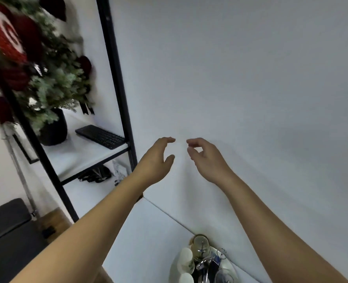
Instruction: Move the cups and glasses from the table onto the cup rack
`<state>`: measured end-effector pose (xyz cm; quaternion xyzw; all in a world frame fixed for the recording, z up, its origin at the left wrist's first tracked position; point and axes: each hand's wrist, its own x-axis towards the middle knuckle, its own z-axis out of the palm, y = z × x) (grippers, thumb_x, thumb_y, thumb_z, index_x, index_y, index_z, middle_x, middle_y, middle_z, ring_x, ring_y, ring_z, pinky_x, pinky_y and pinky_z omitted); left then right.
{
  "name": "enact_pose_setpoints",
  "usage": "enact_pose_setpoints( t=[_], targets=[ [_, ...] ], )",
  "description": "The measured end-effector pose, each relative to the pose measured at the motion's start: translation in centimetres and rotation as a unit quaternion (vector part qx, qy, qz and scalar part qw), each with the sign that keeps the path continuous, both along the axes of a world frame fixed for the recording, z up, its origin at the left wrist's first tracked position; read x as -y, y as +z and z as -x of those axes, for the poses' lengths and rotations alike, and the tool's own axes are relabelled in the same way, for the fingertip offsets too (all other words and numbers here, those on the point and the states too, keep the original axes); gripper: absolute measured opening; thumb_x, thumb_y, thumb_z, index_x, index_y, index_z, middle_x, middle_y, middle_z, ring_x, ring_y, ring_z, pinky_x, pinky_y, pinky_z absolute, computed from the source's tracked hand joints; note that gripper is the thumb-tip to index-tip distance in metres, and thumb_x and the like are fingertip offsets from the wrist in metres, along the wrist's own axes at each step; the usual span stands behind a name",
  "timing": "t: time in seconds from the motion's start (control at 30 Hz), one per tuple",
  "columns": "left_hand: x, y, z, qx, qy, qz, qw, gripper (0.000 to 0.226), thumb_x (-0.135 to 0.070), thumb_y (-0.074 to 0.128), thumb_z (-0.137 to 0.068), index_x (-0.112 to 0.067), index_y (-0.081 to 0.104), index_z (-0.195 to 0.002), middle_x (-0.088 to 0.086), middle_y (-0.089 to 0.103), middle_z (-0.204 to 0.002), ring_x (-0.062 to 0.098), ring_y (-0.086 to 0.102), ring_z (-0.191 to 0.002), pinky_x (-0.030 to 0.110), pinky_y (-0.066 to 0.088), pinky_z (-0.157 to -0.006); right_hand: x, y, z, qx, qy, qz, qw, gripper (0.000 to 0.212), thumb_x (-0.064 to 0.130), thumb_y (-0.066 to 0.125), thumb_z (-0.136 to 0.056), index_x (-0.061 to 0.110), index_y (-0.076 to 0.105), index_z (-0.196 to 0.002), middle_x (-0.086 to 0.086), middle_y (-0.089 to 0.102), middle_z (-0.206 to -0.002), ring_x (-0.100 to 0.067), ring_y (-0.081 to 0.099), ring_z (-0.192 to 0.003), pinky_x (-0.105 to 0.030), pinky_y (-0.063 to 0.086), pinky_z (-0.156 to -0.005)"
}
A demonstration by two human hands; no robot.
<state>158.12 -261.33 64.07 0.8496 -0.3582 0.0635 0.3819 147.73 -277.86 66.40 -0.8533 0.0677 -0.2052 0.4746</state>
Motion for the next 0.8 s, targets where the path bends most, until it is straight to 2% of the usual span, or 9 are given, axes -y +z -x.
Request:
enact_pose_setpoints(
  t=[0.07, 0.2, 0.3, 0.37, 0.5, 0.63, 0.8],
  targets=[
    [-1.5, 2.7, 0.9, 0.03, 0.021, 0.025, 0.999, 0.047, -0.022, 0.055, -0.101, -0.031, 0.043, -0.145, -0.019, 0.043, -0.15, 0.006, 0.045, -0.137, 0.037, 0.044, -0.11, -1.4, 2.5, 0.4, 0.036, 0.02, 0.011, 0.999, 0.034, 0.035, 0.051, -0.101, 0.029, 0.056, -0.134, 0.018, 0.057, -0.129, 0.006, 0.06, -0.085, -0.02, 0.046, -0.08],
    [-5.3, 5.6, 2.9, 0.049, 0.062, 0.053, 0.995, 0.047, -0.021, 0.054, -0.101, -0.028, 0.043, -0.146, -0.013, 0.046, -0.15, 0.006, 0.044, -0.138, 0.034, 0.042, -0.111, -4.6, 4.9, 1.0, 0.073, 0.064, 0.014, 0.995, 0.032, 0.034, 0.052, -0.101, 0.031, 0.055, -0.133, 0.02, 0.056, -0.129, 0.003, 0.06, -0.095, -0.017, 0.045, -0.081],
    [-9.1, 6.1, 4.5, 0.046, 0.108, 0.065, 0.991, 0.046, -0.023, 0.054, -0.101, -0.031, 0.043, -0.145, -0.006, 0.053, -0.143, 0.006, 0.049, -0.129, 0.031, 0.045, -0.105, -7.5, 5.3, 1.3, 0.085, 0.108, 0.02, 0.99, 0.031, 0.032, 0.053, -0.1, 0.032, 0.056, -0.131, 0.02, 0.056, -0.127, 0.009, 0.057, -0.092, -0.013, 0.042, -0.077],
    [-11.8, 6.1, 5.8, 0.044, 0.138, 0.067, 0.987, 0.045, -0.024, 0.054, -0.102, -0.033, 0.043, -0.144, -0.011, 0.051, -0.144, 0.005, 0.047, -0.133, 0.029, 0.044, -0.105, -9.7, 5.2, 1.3, 0.091, 0.136, 0.019, 0.986, 0.029, 0.031, 0.054, -0.1, 0.032, 0.056, -0.129, 0.019, 0.056, -0.127, 0.009, 0.056, -0.091, -0.011, 0.041, -0.076],
    [-18.1, 6.1, 9.0, 0.051, 0.206, 0.065, 0.975, 0.044, -0.025, 0.055, -0.102, -0.033, 0.043, -0.143, -0.016, 0.048, -0.145, 0.003, 0.044, -0.137, 0.038, 0.044, -0.111, -15.5, 5.2, 1.8, 0.094, 0.206, 0.016, 0.974, 0.031, 0.029, 0.055, -0.1, 0.027, 0.056, -0.131, 0.017, 0.056, -0.128, 0.012, 0.057, -0.085, -0.004, 0.042, -0.073],
    [-23.8, 6.7, 13.7, 0.053, 0.268, 0.068, 0.96, 0.044, -0.026, 0.056, -0.101, -0.03, 0.044, -0.144, -0.012, 0.049, -0.147, 0.004, 0.049, -0.131, 0.038, 0.046, -0.109, -22.2, 5.5, 3.8, 0.105, 0.284, 0.013, 0.953, 0.033, 0.03, 0.056, -0.1, 0.027, 0.056, -0.132, 0.015, 0.056, -0.128, 0.004, 0.058, -0.081, -0.017, 0.046, -0.077],
    [-33.5, 6.5, 24.3, 0.067, 0.384, 0.082, 0.917, 0.043, -0.025, 0.057, -0.1, -0.03, 0.045, -0.141, -0.015, 0.051, -0.142, 0.003, 0.047, -0.134, 0.035, 0.046, -0.108, -33.2, 5.7, 9.8, 0.106, 0.398, 0.0, 0.911, 0.033, 0.031, 0.057, -0.1, 0.028, 0.055, -0.133, 0.014, 0.058, -0.127, 0.001, 0.058, -0.087, -0.018, 0.045, -0.08]
  ],
)
